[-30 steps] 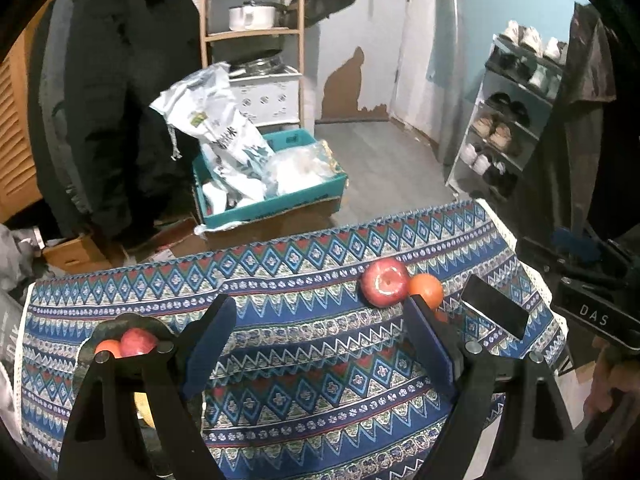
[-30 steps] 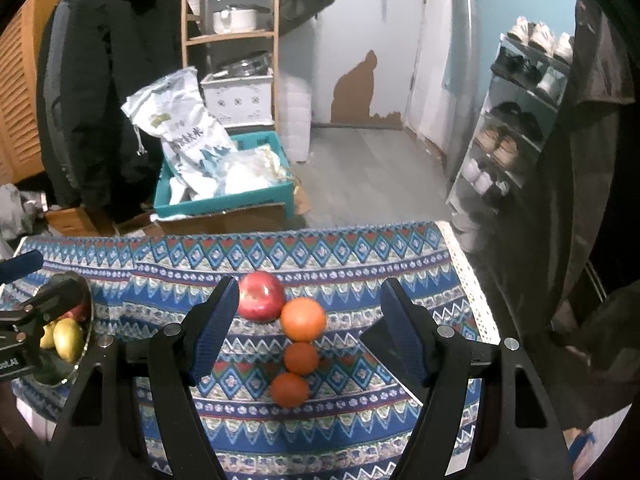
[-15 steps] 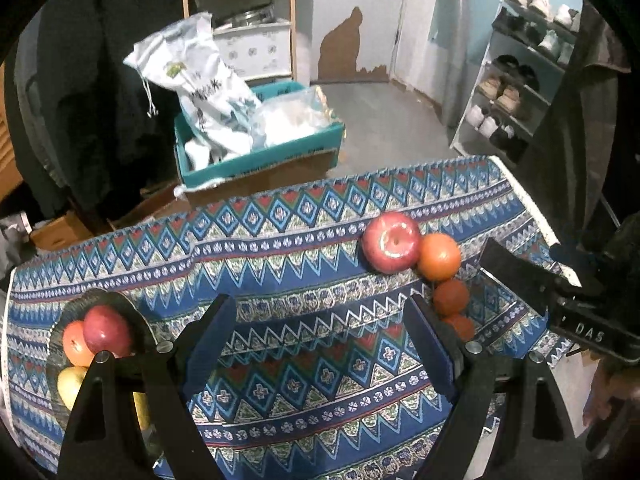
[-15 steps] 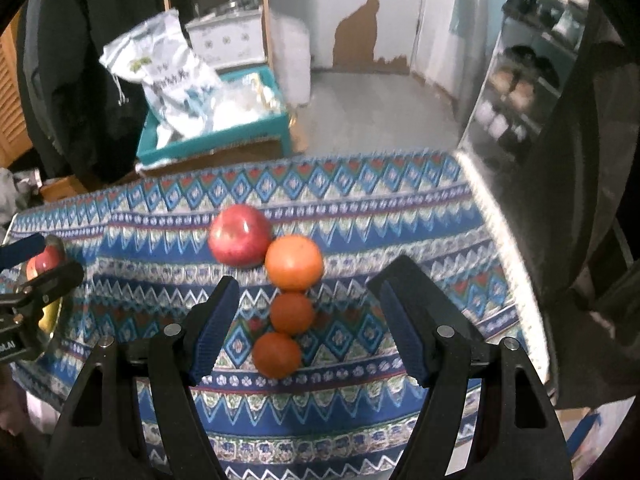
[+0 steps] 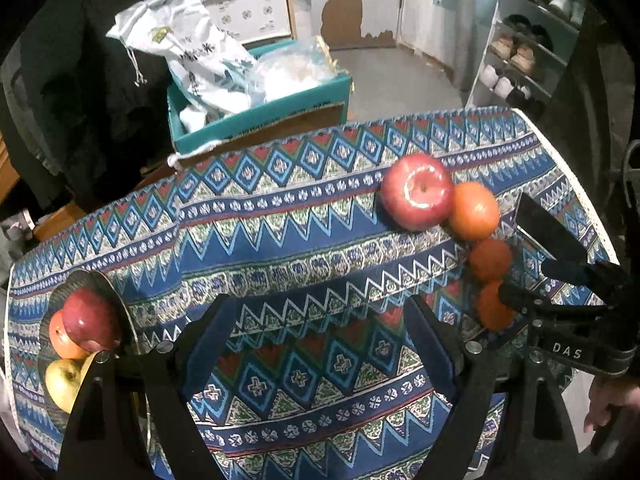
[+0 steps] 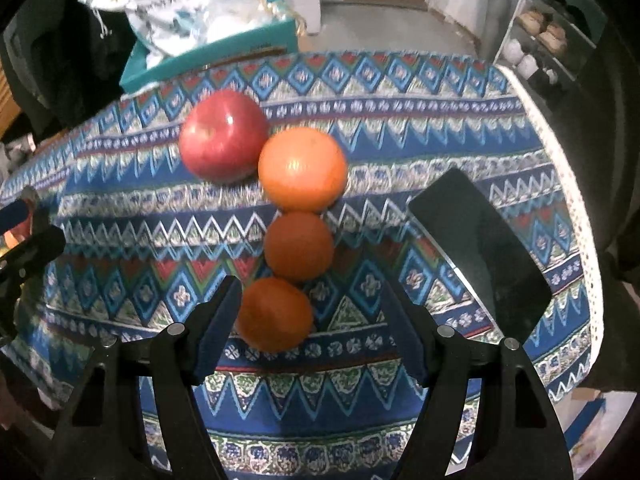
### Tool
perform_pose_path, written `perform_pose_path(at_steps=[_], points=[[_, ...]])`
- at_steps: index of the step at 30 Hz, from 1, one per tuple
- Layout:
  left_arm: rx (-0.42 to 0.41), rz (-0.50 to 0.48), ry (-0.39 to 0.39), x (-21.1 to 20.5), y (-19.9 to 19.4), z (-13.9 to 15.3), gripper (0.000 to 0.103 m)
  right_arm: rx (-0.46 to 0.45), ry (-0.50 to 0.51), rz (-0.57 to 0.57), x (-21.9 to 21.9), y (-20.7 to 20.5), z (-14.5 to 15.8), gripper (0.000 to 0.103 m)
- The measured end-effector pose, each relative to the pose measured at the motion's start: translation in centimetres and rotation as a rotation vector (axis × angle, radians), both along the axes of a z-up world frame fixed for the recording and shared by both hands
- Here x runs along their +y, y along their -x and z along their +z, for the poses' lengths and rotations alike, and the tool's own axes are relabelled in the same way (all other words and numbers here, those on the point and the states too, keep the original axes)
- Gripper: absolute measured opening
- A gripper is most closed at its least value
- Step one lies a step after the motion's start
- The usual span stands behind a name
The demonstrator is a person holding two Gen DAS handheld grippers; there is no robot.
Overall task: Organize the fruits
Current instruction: 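Move the right tool to an orange while the left tool reaches a red apple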
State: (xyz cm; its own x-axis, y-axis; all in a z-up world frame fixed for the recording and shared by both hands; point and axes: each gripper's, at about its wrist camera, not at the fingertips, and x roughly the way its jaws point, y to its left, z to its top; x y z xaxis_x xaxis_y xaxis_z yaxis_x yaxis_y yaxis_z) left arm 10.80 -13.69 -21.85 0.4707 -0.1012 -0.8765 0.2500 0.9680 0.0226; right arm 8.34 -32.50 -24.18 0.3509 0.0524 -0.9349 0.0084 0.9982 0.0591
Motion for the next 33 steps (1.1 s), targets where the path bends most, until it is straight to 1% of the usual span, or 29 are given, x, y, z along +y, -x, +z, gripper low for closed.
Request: perform_pose_path(at_steps=[2, 5, 11, 16, 18, 20, 24, 26, 27, 33], points=[[0.013, 0.0, 0.0, 0.0, -0.1, -0.5, 0.087, 0.021, -0.008, 0.01, 0.1, 0.0, -0.8, 0.073], [0.026, -0.002, -0.011, -0.1, -0.1, -1.2, 0.087, 0.04, -0.07, 0.019, 0.1, 0.1, -1.4, 0.073], [0.037, -0.005, -0.03, -0.1, -0.1, -1.9, 0.087, 0.06, -0.094, 0.049, 0.7, 0.6, -1.9, 0.071], [0.042, 0.003, -0.024, 0.2, -0.2, -2.0, 0.087, 0.08, -0.135, 0.07, 1.4, 0.8, -2.6, 0.061], [0.042, 0.004, -0.024, 0.2, -0.2, -2.0, 0.087, 0.092, -0.146, 0.077, 1.6, 0.7, -2.9, 0.052], [0.043, 0.004, -0.024, 0.2, -0.2, -2.1, 0.087, 0.103, -0.134, 0.089, 2.1, 0.5, -3.2, 0.048], [0.044, 0.008, -0.017, 0.4, -0.2, -2.0, 0.087, 0.094, -0.104, 0.1, 2.6, 0.5, -3.2, 0.047], [0.051, 0.012, 0.0, 0.5, -0.3, -1.9, 0.087, 0.085, -0.077, 0.099, 2.8, 0.5, -3.2, 0.046], [0.053, 0.015, 0.011, 0.5, -0.4, -1.8, 0.087, 0.07, -0.053, 0.095, 2.8, 0.6, -2.8, 0.046], [0.059, 0.024, 0.068, 0.2, -0.9, -1.1, 0.087, -0.016, -0.009, 0.069, 1.9, 0.5, -0.1, 0.046]])
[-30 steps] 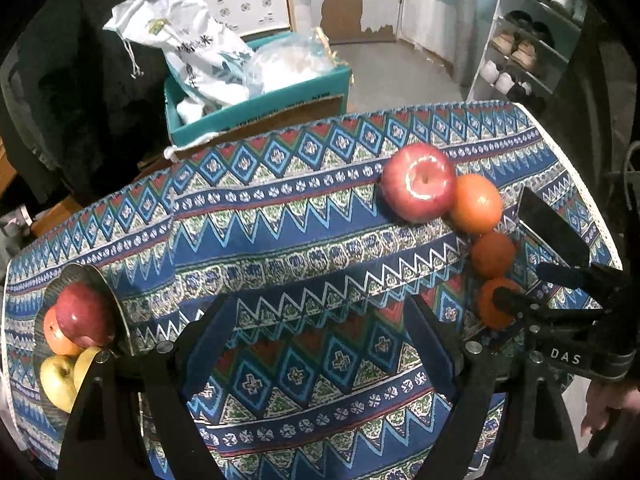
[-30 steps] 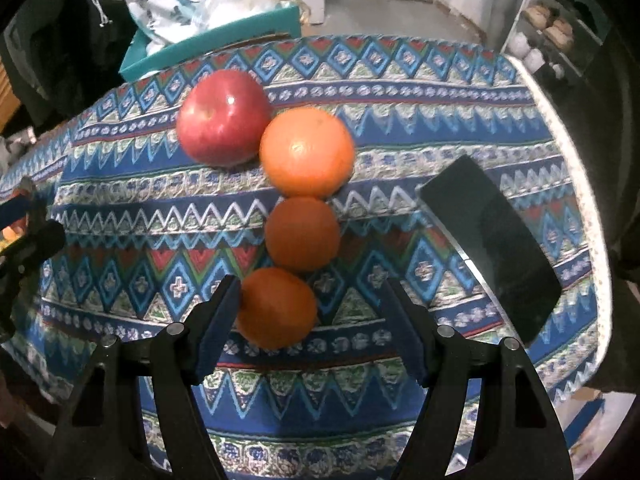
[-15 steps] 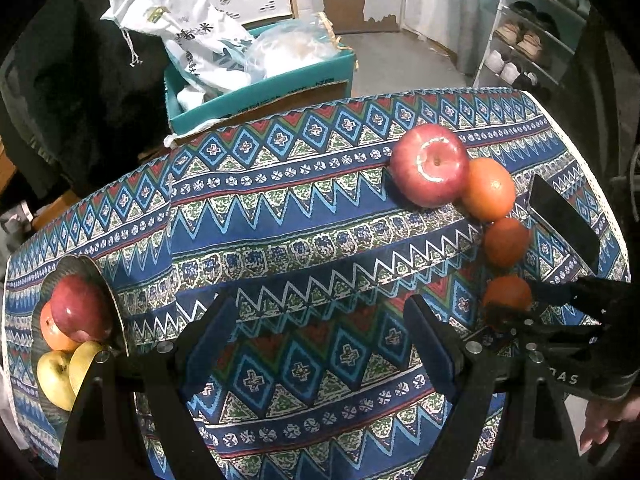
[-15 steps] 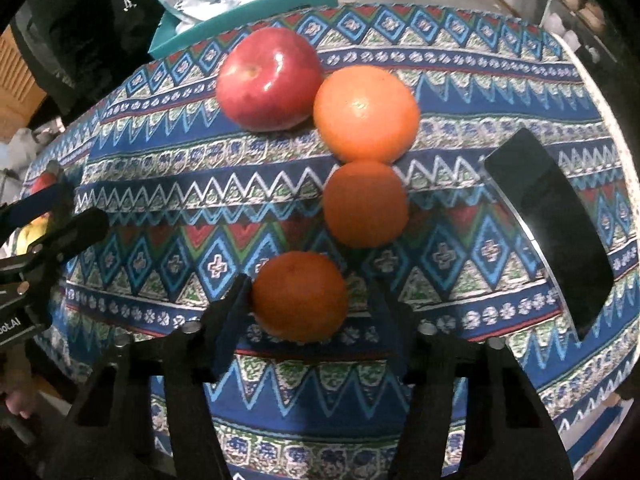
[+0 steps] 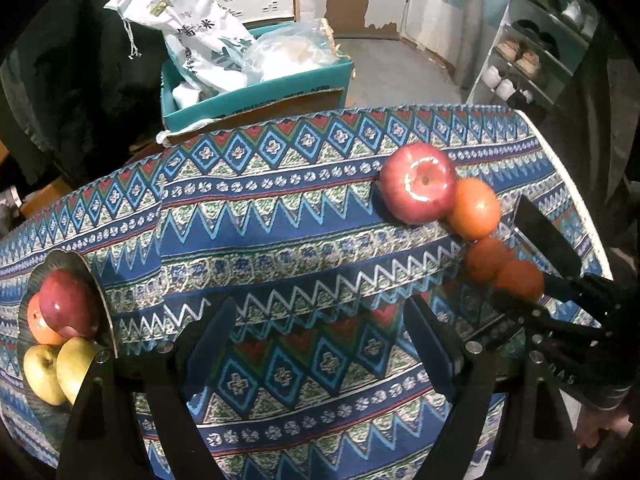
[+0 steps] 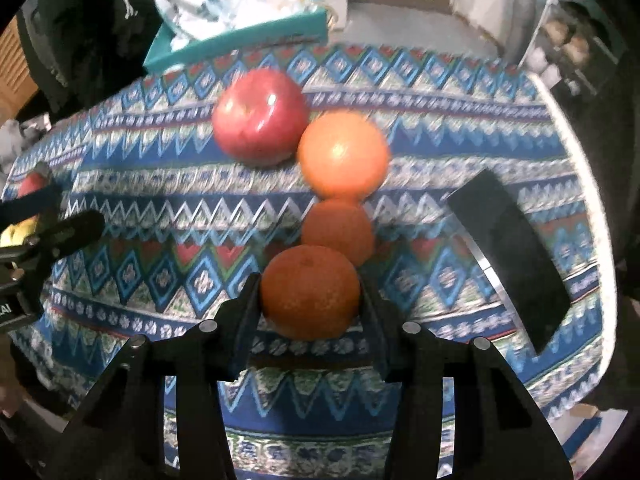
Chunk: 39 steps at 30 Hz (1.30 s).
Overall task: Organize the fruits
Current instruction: 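Move the right tool to an orange while the left tool reaches a red apple, then close the right tool on the orange while the left tool grips the red apple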
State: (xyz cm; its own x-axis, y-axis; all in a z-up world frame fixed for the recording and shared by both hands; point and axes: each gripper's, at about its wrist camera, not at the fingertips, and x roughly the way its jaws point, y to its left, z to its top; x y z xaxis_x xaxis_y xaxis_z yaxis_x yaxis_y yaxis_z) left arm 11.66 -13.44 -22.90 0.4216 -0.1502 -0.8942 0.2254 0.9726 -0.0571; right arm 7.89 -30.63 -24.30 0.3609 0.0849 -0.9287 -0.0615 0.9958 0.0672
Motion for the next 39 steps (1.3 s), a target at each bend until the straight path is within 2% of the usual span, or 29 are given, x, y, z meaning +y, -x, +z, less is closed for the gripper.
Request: perform_pose_path(at_steps=[6, 14, 23, 30, 39], points=[[-0.002, 0.005, 0.035, -1.1, -1.6, 0.7, 0.087, -0.062, -0.005, -0.063, -2.3, -1.2, 2.0, 0.046], [0.015, -0.028, 0.074, -3.9, -4.2, 0.9, 0.087, -0.089, -0.012, -0.125, -4.9, -3.0, 2.6, 0.046], [0.055, -0.072, 0.066, -7.6, -7.2, -1.0, 0.087, -0.102, 0.02, -0.162, -6.5, -4.5, 2.2, 0.046], [0.092, -0.036, 0.136, -8.2, -9.0, -2.2, 0.087, -0.106, 0.007, -0.198, -8.0, -5.3, 2.0, 0.046], [0.145, -0.001, 0.148, -9.1, -10.8, -4.4, 0.087, -0.094, -0.001, -0.214, -8.3, -5.0, 1.7, 0.046]])
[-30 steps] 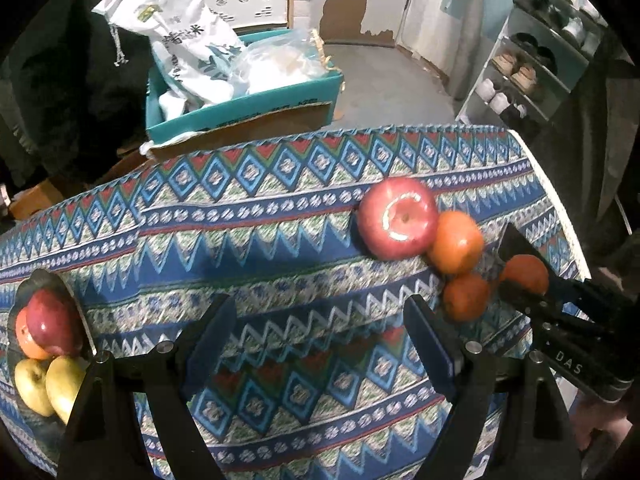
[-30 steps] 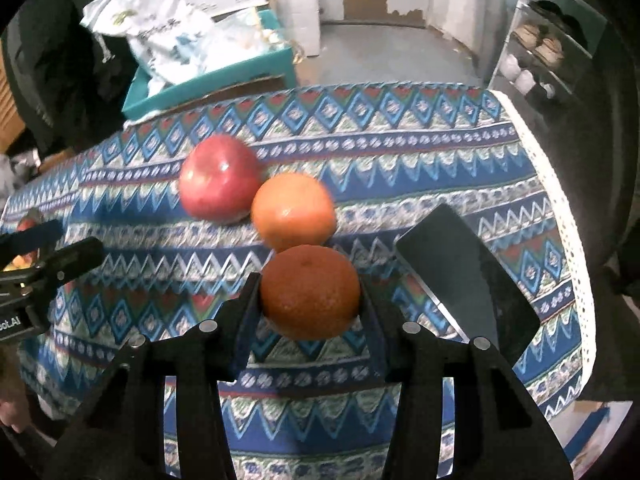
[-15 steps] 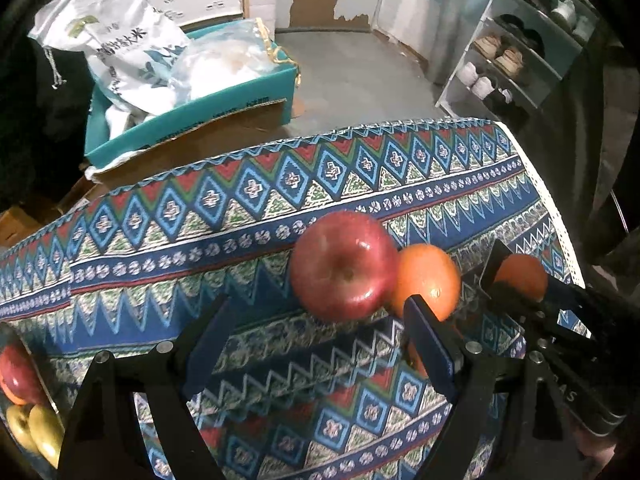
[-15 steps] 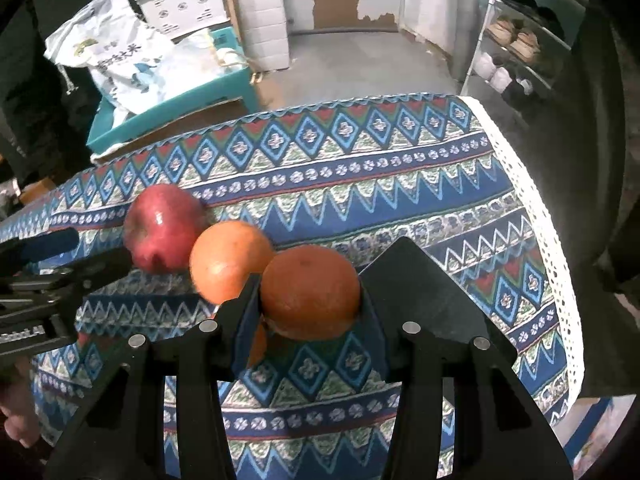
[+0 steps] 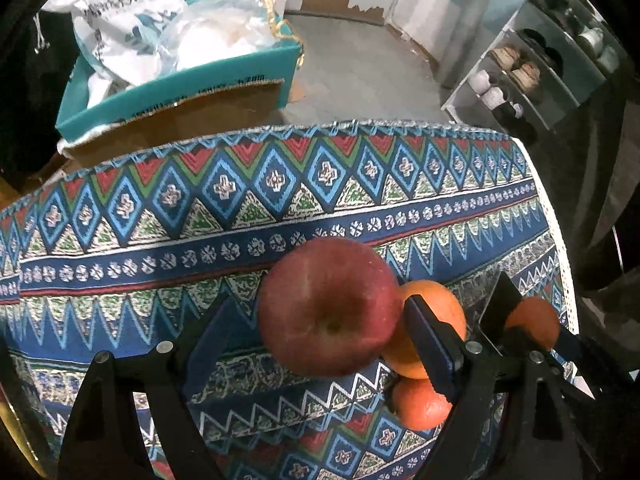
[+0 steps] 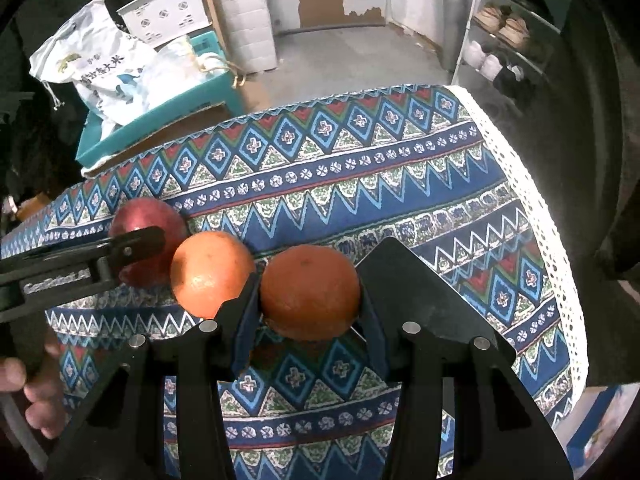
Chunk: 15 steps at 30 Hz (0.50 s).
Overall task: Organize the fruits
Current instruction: 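Close the right tool on the orange while the left tool grips the red apple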
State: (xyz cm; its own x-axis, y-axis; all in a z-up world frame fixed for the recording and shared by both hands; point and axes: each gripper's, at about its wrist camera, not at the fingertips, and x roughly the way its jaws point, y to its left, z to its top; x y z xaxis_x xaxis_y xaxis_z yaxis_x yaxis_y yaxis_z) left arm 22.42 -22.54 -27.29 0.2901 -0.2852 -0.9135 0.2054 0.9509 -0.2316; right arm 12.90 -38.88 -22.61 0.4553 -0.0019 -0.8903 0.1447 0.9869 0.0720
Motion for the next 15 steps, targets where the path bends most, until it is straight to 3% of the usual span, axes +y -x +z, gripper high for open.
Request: perform_pose_path(at_steps=[6, 8, 9, 15], points=[[0.036, 0.024, 0.07, 0.6, -0.3, -1.2, 0.085, 0.001, 0.001, -0.006, -0.2, -0.1, -0.1, 0.046], [0.059, 0.022, 0.133, 0.9, -0.3, -1.4, 0.076, 0.003, 0.0, -0.01, -0.3, -0.1, -0.1, 0.046], [0.062, 0.022, 0.14, 1.0, -0.3, -1.5, 0.076, 0.004, 0.0, -0.01, -0.3, -0.1, -0.1, 0.046], [0.029, 0.011, 0.073, 1.0, 0.2, -0.9, 0.075, -0.001, 0.007, -0.007, -0.1, -0.2, 0.1, 0.046]])
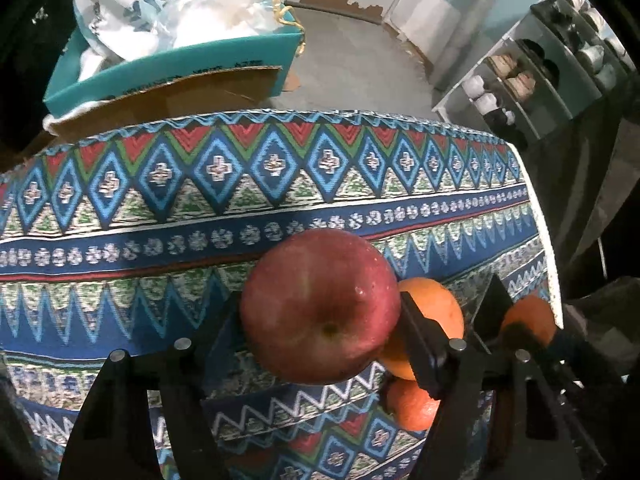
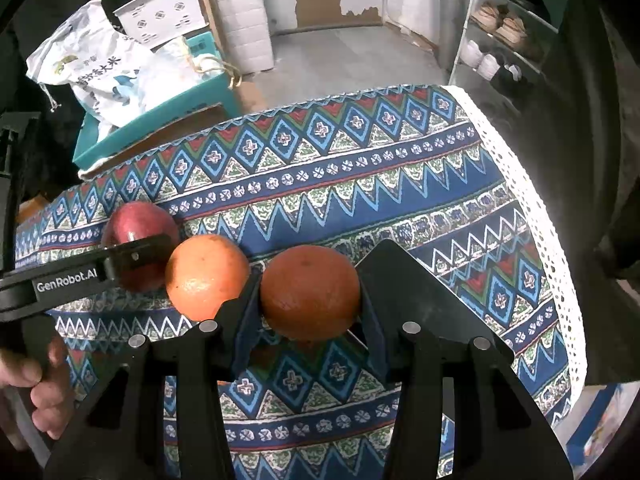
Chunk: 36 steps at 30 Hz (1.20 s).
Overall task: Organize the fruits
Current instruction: 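Close the right tool on the orange while the left tool grips the red apple, then lift and carry the orange and apple toward the glass bowl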
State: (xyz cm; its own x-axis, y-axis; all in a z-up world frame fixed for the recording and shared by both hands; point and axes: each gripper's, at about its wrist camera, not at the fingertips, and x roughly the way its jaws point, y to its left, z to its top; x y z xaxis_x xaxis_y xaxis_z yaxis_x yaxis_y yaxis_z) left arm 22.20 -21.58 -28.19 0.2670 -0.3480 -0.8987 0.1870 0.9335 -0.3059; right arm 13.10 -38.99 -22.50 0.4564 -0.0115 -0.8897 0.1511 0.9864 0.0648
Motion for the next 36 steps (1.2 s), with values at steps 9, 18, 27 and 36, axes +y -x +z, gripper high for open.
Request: perform_pose_path(at_steps=[9, 18, 27, 36], points=[[-0.144, -0.034, -0.057, 1.0, 1.7, 4.0, 0.075, -0.033, 0.037, 0.019, 1.0, 0.3, 1.4, 0.046], [-0.269, -0.052, -0.094, 2.5, 4.6, 8.7, 0.075, -0.094, 0.093, 0.061, 2.9, 1.1, 4.5, 0.046], [-0.344, -0.044, -0.102, 4.2, 6.9, 12.4, 0.075, -0.17, 0.115, 0.084, 4.2, 2.4, 8.4, 0.046], [-0.409, -0.025, -0.098, 6.2, 9.5, 15.8, 0.075, -0.244, 0.124, 0.102, 5.3, 4.1, 12.1, 0.046]])
